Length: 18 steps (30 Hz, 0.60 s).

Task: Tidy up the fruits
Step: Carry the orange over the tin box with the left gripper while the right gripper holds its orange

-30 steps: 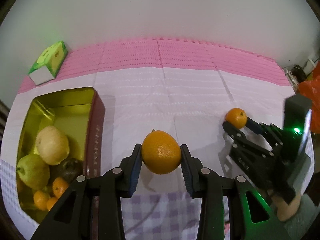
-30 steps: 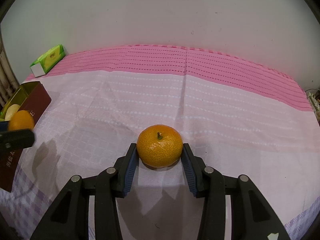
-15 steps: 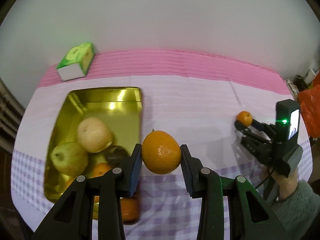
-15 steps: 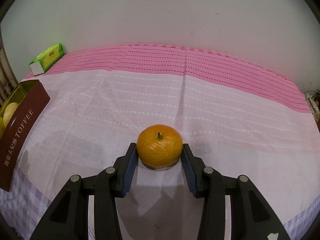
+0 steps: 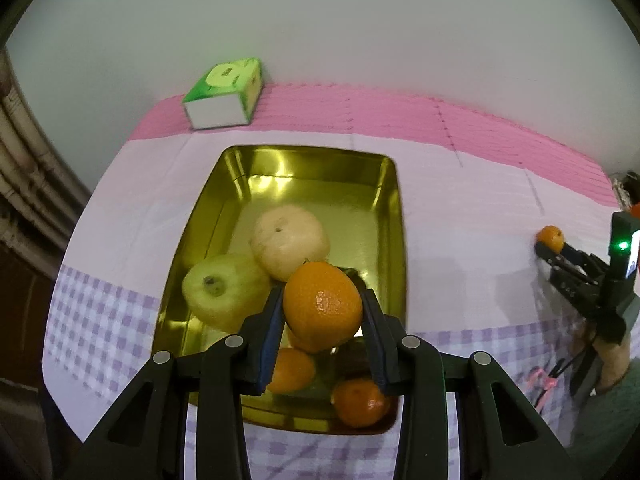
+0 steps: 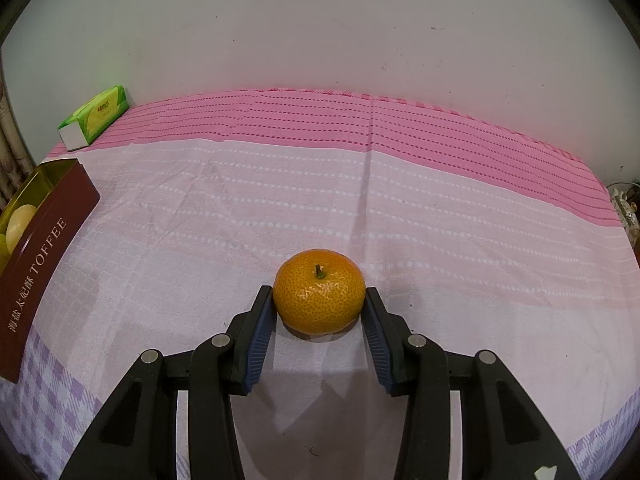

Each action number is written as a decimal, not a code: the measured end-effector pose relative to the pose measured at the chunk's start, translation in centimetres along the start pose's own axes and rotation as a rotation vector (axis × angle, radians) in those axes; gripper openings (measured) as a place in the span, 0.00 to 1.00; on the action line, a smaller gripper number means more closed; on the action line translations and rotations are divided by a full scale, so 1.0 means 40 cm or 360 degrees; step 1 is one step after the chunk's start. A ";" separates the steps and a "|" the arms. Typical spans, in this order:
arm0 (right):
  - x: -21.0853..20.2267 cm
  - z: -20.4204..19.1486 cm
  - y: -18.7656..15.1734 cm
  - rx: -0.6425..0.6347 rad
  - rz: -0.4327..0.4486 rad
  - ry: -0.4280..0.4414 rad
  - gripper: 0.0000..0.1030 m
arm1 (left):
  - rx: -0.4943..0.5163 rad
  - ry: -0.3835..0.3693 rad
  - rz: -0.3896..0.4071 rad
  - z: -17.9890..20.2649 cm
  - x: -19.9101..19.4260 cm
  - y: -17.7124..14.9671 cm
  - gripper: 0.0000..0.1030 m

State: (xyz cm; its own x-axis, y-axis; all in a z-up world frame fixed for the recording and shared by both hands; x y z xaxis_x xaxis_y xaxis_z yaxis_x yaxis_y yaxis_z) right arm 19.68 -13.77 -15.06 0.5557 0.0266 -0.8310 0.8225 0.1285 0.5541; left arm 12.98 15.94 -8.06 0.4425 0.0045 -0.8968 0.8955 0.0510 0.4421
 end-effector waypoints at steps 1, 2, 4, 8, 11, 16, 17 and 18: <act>0.000 0.000 0.000 0.0000 0.0000 0.0000 0.39 | -0.0006 0.0006 -0.0005 -0.006 0.004 -0.003 0.37; 0.001 0.001 0.000 0.0000 0.0000 0.0000 0.39 | -0.0008 0.0009 -0.0012 -0.013 0.008 -0.007 0.37; 0.000 0.000 0.000 0.0001 0.0000 0.0001 0.39 | -0.0011 0.0018 -0.0019 -0.019 0.015 -0.011 0.37; 0.001 0.000 0.000 -0.0001 0.0001 -0.0001 0.39 | -0.0027 0.0017 -0.0039 -0.034 0.030 -0.017 0.37; 0.000 0.000 0.000 0.0000 0.0001 0.0000 0.40 | -0.0029 0.0018 -0.0054 -0.040 0.041 -0.022 0.37; 0.000 0.000 0.000 0.0000 0.0001 0.0000 0.40 | -0.0039 0.0021 -0.0082 -0.052 0.066 -0.033 0.37; 0.000 0.000 0.000 -0.0001 0.0001 0.0000 0.40 | -0.0042 0.0021 -0.0087 -0.054 0.069 -0.036 0.37; 0.000 -0.001 0.000 0.0000 0.0001 0.0000 0.40 | -0.0045 0.0023 -0.0091 -0.056 0.073 -0.038 0.37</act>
State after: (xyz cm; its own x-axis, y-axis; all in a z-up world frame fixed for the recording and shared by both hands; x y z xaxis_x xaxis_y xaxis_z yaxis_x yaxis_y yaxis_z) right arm 19.67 -13.74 -15.07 0.5562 0.0264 -0.8306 0.8221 0.1287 0.5546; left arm 12.83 18.11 -11.39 0.3899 0.0149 -0.9207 0.9175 0.0798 0.3898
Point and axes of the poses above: each gripper's, at about its wrist camera, not at the fingertips, and x roughly the way its jaws point, z to its right, y to its top, the point moved 10 cm from there along x, roughly the way its jaws point, and after that the axes turned 4 degrees about -z, right-handed, at the moved point
